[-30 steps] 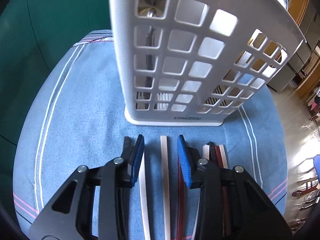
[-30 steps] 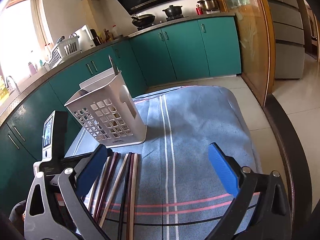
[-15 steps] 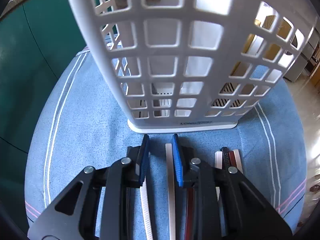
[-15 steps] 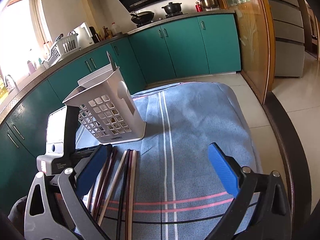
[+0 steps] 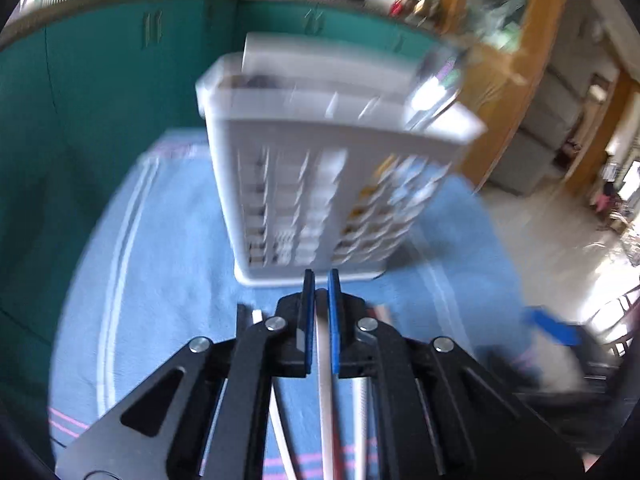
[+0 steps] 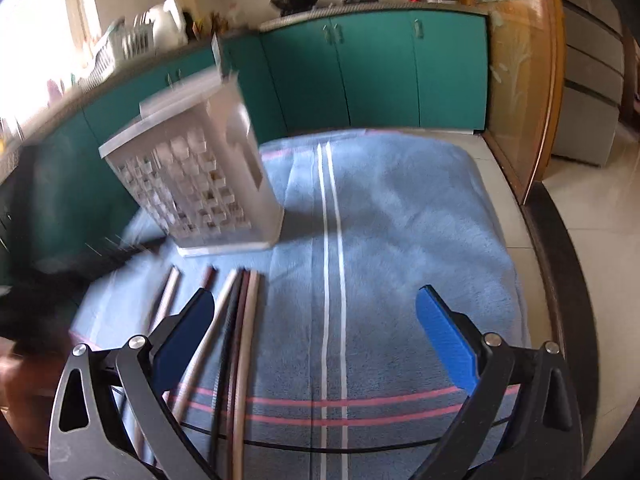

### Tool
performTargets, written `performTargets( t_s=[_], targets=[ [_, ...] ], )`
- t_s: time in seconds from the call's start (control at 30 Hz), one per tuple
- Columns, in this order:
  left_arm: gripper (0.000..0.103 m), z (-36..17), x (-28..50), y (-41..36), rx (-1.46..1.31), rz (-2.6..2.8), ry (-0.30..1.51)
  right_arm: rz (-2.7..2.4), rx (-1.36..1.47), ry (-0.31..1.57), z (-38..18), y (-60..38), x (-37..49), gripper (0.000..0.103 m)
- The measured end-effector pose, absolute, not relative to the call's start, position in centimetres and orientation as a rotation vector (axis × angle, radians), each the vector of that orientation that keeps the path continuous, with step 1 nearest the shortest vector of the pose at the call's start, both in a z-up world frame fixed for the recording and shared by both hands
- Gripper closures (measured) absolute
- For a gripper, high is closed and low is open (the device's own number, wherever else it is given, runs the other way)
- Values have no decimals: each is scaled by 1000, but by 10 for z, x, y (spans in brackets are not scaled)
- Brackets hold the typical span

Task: Organize utensils

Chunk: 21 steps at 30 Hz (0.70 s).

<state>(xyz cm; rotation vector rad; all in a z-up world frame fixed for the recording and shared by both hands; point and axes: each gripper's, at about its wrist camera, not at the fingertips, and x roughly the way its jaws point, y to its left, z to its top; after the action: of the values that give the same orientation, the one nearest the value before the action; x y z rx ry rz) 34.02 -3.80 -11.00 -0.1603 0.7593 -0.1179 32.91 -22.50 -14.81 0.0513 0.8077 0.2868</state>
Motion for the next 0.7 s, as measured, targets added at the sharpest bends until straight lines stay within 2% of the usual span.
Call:
performTargets(
  t_s=[0.27, 0.43, 0.7],
  targets=[
    [97, -12, 276, -25, -137, -237, 524, 189, -137, 836, -180, -183, 346, 5],
    [97, 15, 245, -1, -122, -218, 382, 149, -179, 857, -191, -172, 356, 5],
    [97, 26, 235, 39, -154, -173, 336, 81, -206, 854, -197, -169, 367, 5]
  ],
)
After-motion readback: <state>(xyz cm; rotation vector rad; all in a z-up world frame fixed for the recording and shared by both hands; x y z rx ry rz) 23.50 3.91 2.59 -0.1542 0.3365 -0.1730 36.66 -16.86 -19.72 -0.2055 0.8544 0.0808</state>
